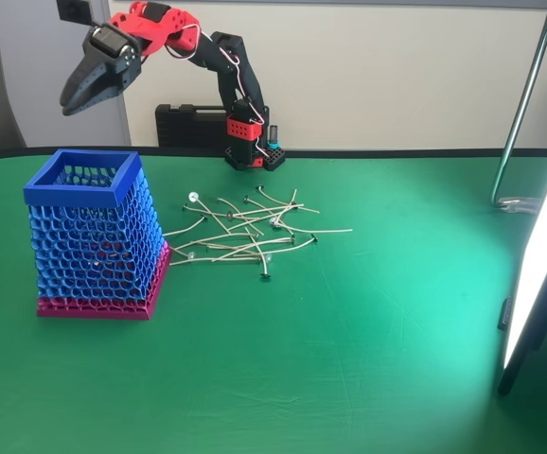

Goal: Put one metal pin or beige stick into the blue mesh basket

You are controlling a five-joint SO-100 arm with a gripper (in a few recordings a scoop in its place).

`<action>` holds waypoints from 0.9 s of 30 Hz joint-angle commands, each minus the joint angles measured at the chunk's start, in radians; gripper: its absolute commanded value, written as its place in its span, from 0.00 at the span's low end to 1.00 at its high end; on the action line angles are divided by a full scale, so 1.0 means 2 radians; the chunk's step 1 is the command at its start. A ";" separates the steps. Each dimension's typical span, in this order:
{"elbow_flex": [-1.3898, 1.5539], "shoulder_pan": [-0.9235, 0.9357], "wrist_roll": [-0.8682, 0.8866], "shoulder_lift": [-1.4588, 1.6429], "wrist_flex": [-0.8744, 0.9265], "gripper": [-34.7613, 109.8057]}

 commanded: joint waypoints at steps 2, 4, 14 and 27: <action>0.010 -0.008 0.016 0.084 0.040 0.24; 0.020 -0.011 0.025 0.110 0.054 0.24; 0.077 -0.041 0.028 0.248 0.153 0.24; 0.275 -0.130 0.024 0.469 0.164 0.24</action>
